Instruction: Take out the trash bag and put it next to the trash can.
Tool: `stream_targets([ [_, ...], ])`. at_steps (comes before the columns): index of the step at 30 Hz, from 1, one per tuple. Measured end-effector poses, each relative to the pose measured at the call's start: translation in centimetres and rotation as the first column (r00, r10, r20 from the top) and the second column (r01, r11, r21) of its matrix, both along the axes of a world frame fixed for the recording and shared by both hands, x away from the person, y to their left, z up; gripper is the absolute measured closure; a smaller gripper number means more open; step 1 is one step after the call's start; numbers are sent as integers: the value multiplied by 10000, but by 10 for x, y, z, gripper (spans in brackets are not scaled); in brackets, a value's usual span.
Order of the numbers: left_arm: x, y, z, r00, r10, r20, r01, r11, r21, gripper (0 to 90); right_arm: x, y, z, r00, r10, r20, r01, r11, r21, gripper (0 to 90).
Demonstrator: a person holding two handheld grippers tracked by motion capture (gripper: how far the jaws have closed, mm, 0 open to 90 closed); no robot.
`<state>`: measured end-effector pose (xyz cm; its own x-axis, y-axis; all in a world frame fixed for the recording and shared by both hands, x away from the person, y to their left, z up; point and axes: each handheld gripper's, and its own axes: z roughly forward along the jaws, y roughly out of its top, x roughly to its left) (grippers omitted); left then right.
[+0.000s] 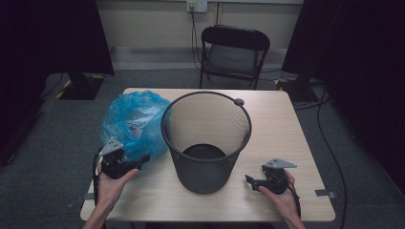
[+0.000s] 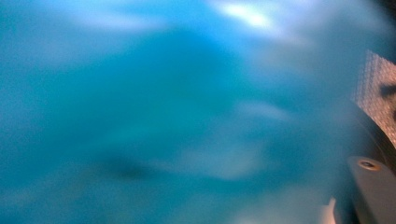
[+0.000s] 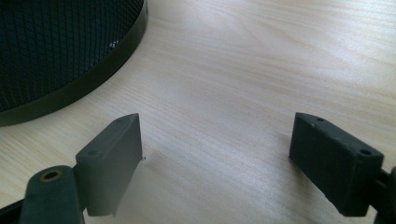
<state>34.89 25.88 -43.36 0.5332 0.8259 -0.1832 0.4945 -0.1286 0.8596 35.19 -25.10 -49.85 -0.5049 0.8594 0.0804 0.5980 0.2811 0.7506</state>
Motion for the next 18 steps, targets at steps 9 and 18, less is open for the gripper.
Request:
stream_targets([
  [9, -28, -2, -16, 9931, -1046, -525, 1064, 9938, 329, 500, 0, 0, 0, 10000, 3, -4, -3, 10000, 11, 163],
  [18, -43, -29, -34, 9440, -3216, -743, 3284, 9379, 1116, 454, 0, 0, 0, 10000, 9, -5, -9, 10000, 24, 163],
])
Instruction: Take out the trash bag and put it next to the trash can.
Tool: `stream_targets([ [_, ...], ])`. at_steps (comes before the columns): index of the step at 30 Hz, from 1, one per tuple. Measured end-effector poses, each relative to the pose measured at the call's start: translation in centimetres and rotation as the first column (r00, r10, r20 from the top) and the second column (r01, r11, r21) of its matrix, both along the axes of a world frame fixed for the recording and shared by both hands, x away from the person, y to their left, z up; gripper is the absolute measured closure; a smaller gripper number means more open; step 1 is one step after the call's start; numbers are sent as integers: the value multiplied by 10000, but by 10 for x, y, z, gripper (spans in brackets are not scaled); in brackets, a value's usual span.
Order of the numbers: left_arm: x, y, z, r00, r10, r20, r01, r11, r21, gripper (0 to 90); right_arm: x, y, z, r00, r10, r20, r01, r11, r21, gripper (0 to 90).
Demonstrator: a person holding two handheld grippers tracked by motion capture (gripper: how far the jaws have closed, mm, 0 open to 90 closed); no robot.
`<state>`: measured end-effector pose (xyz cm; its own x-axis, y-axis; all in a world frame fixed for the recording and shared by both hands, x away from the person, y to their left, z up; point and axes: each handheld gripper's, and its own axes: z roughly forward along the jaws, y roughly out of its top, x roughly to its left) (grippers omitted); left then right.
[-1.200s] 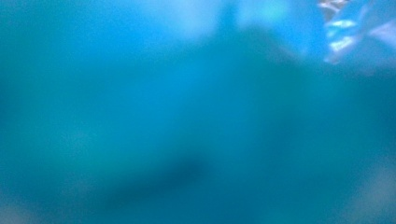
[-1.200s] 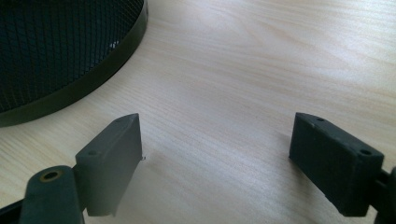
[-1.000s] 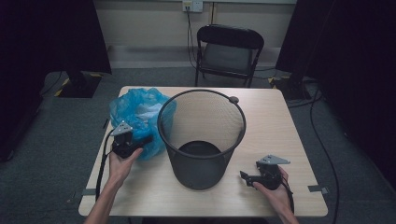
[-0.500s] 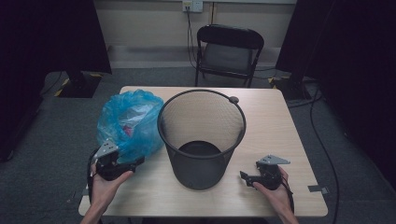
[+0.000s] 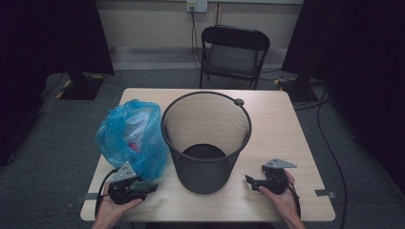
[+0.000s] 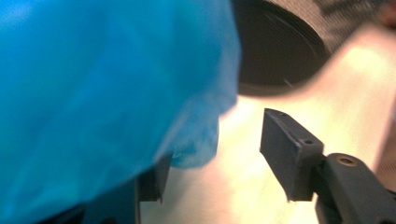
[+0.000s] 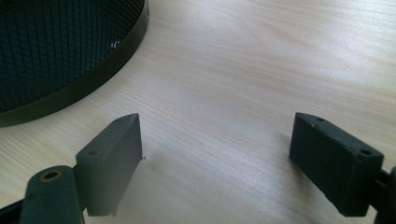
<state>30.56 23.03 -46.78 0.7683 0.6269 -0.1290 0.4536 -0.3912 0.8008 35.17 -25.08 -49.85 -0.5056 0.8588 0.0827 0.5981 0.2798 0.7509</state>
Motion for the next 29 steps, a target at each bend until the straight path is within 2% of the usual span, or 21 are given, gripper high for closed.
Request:
stream_targets([
  [2, 2, -9, -7, 9971, -756, -80, 756, 9971, 91, 449, 0, 0, 0, 10000, 5, 13, -5, 10000, -23, 162],
  [5, 6, -21, -14, 9936, -1109, -235, 1114, 9936, 210, 379, 0, 0, 0, 10000, -5, 11, 5, 10000, -16, 163],
  [7, 12, -25, -18, 9917, -1275, -136, 1279, 9915, 245, 371, 0, 0, 0, 10000, -5, 0, 5, 10000, 5, 163],
  [9, 20, -29, -21, 9922, -1217, -255, 1219, 9925, 54, 355, 0, 0, 0, 10000, -5, -3, 5, 10000, 35, 163],
  [13, 26, -34, -26, 9949, -950, -328, 976, 9914, 869, 348, 0, 0, 0, 10000, 4, -5, -4, 10000, 31, 163],
  [15, 25, -35, -29, 9955, -943, -62, 944, 9894, 1103, 333, 0, 0, 0, 10000, 4, 6, -4, 10000, 21, 163],
  [17, 24, -35, -30, 9969, -784, 5, 779, 9905, 1132, 332, 0, 0, 0, 10000, 17, 13, -17, 10000, 5, 163],
  [18, 22, -36, -29, 9975, -672, 227, 631, 9869, 1486, 335, 0, 0, 0, 10000, 20, 18, -20, 10000, -1, 163],
  [19, 21, -37, -30, 9972, -664, 351, 601, 9858, 1569, 331, 0, 1, 0, 10000, 23, 25, -23, 10000, -28, 163],
  [20, 21, -37, -32, 9973, -558, 473, 481, 9876, 1497, 298, 0, 1, 0, 10000, 34, 26, -34, 10000, -64, 163],
  [23, 22, -38, -32, 9989, -193, 417, 125, 9873, 1584, 228, -1, 3, 0, 10000, 2, 48, -1, 9998, -196, 163],
  [29, 22, -38, -32, 9993, -55, 369, -3, 9875, 1577, 221, -1, 5, -1, 9999, 20, 169, -11, 9984, -562, 162],
])
